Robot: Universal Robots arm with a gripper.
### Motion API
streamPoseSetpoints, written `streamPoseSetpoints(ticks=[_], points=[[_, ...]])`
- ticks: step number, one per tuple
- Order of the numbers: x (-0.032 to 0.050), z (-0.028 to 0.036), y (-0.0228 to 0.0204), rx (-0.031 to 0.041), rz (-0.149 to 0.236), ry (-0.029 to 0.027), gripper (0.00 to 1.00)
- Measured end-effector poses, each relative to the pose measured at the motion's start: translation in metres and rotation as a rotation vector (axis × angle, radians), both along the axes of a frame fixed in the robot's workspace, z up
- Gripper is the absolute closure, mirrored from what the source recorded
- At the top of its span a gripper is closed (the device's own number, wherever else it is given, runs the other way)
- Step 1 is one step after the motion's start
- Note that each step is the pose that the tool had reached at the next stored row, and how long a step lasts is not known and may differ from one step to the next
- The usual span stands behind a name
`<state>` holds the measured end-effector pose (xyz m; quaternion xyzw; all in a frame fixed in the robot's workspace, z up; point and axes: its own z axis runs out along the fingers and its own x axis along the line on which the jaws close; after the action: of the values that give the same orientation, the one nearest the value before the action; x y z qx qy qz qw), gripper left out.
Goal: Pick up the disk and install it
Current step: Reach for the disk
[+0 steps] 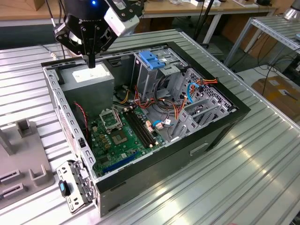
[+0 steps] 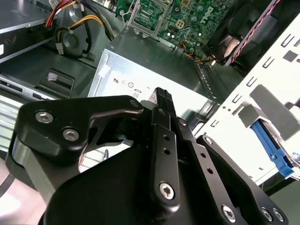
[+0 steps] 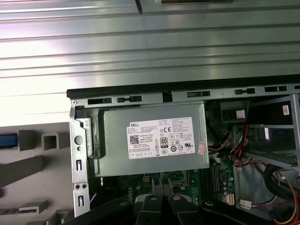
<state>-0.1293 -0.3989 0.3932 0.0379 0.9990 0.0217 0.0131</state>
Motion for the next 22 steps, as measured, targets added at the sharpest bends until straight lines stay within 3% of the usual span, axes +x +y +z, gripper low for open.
streamPoseSetpoints(ticks=[22], points=[[-0.0042,-0.0003,0.0,0.0,0.0,0.0,0.89]])
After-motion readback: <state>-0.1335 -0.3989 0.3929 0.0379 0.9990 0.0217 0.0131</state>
